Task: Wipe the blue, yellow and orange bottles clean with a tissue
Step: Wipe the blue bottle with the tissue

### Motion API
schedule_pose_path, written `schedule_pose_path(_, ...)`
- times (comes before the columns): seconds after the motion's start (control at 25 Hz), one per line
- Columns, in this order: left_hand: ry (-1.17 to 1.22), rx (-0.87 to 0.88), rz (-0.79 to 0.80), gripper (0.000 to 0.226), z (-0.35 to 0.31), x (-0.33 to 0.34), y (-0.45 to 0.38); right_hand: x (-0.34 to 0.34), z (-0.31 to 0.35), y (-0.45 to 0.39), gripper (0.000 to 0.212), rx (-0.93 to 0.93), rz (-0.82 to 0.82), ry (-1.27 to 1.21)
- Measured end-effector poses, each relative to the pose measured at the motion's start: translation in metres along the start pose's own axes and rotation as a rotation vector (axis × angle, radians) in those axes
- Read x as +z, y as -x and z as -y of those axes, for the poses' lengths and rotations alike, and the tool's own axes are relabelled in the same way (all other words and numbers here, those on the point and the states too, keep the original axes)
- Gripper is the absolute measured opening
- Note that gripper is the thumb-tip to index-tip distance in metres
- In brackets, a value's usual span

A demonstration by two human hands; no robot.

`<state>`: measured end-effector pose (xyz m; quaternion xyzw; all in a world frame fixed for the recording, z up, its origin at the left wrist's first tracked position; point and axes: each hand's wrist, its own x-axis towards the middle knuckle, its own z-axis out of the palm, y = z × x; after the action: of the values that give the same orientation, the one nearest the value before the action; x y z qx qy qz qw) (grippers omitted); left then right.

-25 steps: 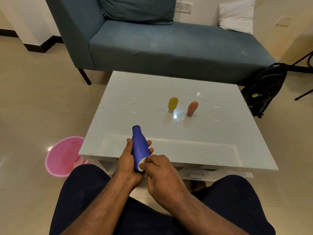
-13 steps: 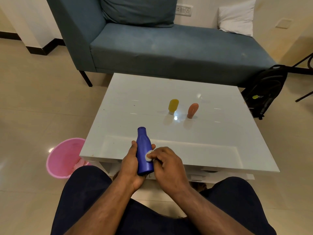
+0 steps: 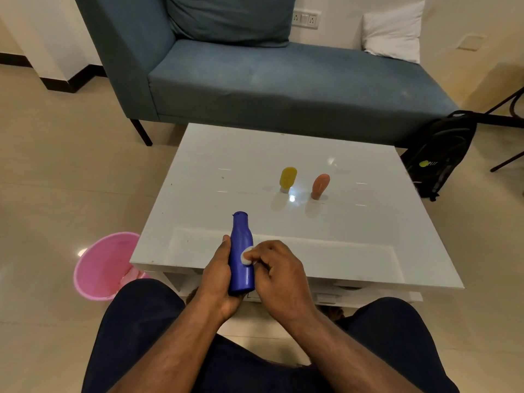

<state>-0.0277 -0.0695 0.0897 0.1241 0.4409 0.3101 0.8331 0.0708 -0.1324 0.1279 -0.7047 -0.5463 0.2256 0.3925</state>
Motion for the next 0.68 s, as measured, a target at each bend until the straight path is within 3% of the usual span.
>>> schedule_pose_path(0.36, 0.048, 0.015, -0.035, 0.044, -0.002, -0.002, -0.001, 0.004, 0.007, 0.021, 0.025, -0.013, 0.019, -0.04)
schedule_pose_path(0.68, -0.012, 0.083, -0.029, 0.042, 0.0, 0.003, 0.006, 0.004, 0.006, -0.015, 0.014, 0.022, -0.004, -0.036)
